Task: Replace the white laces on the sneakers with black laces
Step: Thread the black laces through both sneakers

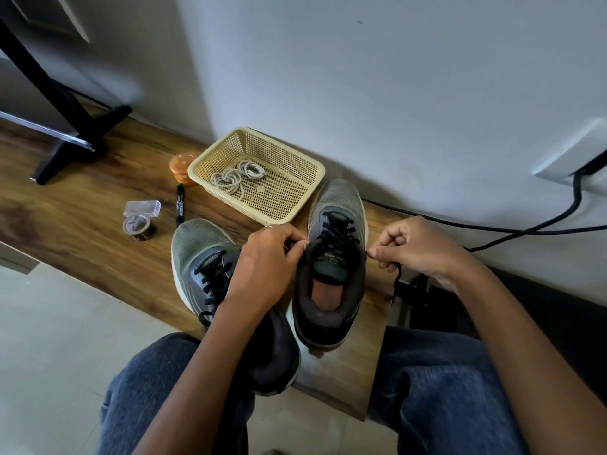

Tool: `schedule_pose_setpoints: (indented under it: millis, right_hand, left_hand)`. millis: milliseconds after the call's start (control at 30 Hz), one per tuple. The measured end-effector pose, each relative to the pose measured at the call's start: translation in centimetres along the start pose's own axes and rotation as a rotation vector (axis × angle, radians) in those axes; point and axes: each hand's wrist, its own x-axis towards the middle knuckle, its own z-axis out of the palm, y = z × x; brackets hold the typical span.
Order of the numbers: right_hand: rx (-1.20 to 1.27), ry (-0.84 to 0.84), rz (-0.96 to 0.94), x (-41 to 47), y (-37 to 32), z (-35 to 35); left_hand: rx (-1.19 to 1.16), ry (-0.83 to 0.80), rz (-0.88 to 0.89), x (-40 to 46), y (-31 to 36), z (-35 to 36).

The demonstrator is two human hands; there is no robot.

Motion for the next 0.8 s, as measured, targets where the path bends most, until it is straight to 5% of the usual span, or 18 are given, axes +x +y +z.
schedule_pose_setpoints:
  millis: [267, 533, 800]
  right_hand:
    - [-0.084, 0.078, 0.087, 0.3, 0.0, 0.0]
    - [-0.046, 0.055, -0.019, 0.3, 0.1, 0.0]
    - [-0.111, 0.010, -0.046, 0.2, -0.5, 0.8]
  left_hand:
    - [0.026, 0.062, -0.043, -0.2, 0.5, 0.2]
    - [-0.083, -0.070, -0.008, -0.4, 0.8, 0.1]
    - [-0.149, -0.028, -0.025, -1.2, 1.8, 1.6]
